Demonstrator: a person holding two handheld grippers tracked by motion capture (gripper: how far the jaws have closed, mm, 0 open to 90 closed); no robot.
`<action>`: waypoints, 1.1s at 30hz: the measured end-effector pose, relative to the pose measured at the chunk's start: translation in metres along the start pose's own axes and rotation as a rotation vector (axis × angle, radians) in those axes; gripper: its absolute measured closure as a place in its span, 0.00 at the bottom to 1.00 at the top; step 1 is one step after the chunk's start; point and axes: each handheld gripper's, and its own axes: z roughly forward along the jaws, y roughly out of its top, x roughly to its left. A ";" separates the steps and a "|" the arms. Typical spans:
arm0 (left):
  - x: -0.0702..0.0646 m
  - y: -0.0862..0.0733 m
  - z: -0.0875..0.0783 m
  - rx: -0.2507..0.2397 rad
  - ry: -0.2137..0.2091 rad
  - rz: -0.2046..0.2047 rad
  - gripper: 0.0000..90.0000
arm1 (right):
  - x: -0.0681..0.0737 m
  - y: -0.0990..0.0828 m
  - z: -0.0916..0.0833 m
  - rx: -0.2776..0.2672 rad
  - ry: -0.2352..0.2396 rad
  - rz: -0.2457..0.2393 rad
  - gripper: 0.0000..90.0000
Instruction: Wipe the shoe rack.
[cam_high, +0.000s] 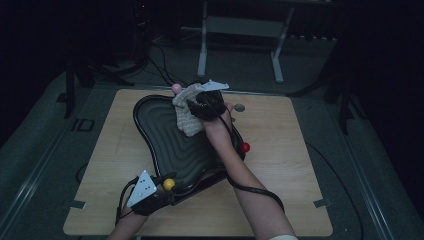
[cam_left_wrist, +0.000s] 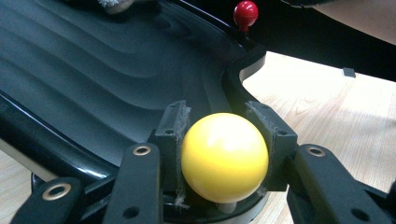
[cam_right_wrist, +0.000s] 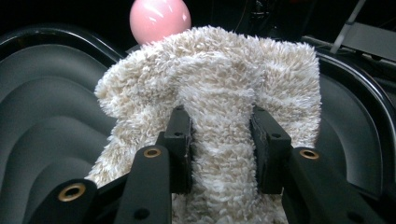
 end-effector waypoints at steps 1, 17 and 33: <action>0.000 0.000 0.000 0.001 0.000 0.000 0.66 | 0.000 -0.002 -0.001 0.003 -0.003 -0.004 0.71; 0.000 0.000 0.000 0.001 0.001 0.000 0.66 | 0.002 -0.042 -0.026 0.013 -0.004 -0.024 0.70; 0.000 0.000 0.000 0.001 0.001 -0.001 0.66 | 0.001 -0.078 -0.051 0.040 0.029 -0.037 0.70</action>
